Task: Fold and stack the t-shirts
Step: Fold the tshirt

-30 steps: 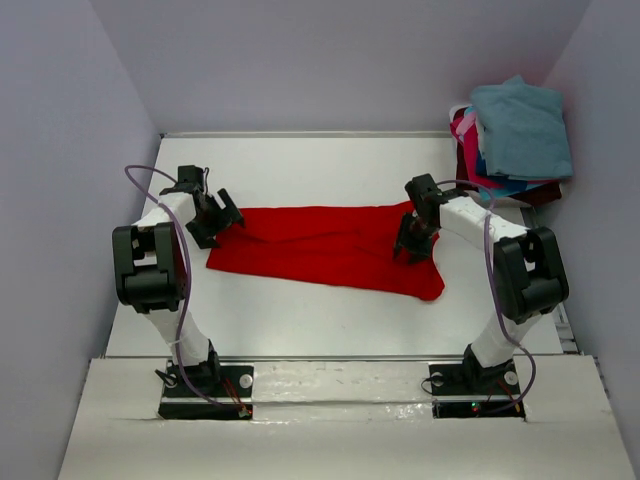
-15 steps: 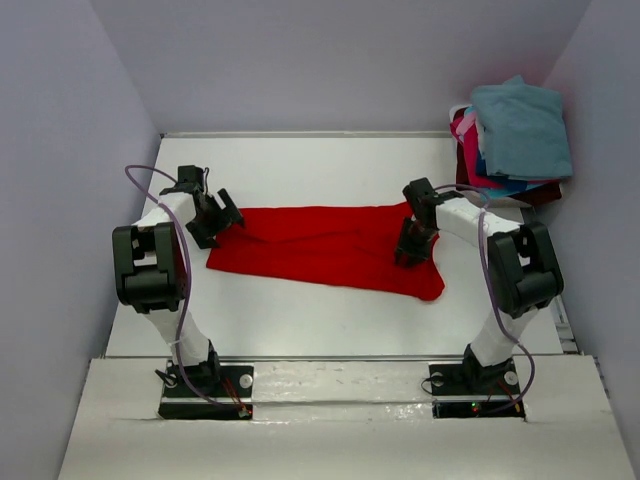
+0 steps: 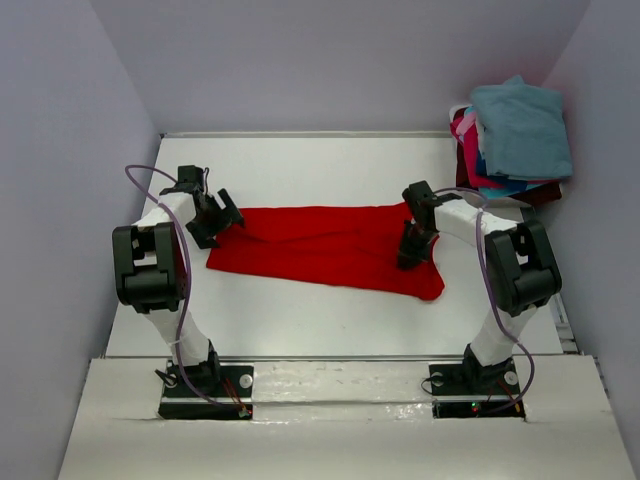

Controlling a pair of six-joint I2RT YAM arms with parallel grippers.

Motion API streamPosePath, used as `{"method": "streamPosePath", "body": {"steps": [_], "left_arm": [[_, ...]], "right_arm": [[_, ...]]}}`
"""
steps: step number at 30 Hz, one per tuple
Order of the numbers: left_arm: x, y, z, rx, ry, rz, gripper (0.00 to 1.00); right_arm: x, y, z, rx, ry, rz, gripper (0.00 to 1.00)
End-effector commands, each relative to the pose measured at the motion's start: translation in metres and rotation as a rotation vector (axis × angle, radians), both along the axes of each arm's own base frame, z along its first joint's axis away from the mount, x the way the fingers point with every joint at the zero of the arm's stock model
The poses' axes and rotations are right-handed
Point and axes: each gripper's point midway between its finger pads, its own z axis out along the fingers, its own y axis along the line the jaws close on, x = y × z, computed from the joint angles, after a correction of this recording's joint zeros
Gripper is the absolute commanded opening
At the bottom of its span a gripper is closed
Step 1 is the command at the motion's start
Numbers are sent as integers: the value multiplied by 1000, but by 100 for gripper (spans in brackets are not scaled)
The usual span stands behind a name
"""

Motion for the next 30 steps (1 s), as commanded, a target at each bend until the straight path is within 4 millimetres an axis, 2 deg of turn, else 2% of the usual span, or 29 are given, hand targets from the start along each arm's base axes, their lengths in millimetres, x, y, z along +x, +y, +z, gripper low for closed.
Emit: {"method": "streamPosePath", "body": {"steps": [1,9,17,19,20,25,26,30], "left_arm": [[-1,2,8,9,-16,-13,99],[-2,2,6,10,-15,-12,99],[-4,1,4,6,-10,-11,99],[-5,1,3,6,-7,-12,99],[-5,1,3,6,-9,-12,99],[-5,1,3,5,-9,-14,99],[-4,1,3,5,-9,-14,99],[-4,1,3,4,-9,-15,99]], "right_arm": [[13,1,7,-9,-47,-9,23],[18,1,21,-6,-73,-4,22],[27,5,26,6,-89,4,21],[28,5,24,0,-81,9,19],[31,7,26,4,-90,11,15],[32,7,27,5,-88,14,13],[32,7,27,4,-90,14,8],[32,7,27,6,-88,16,7]]}}
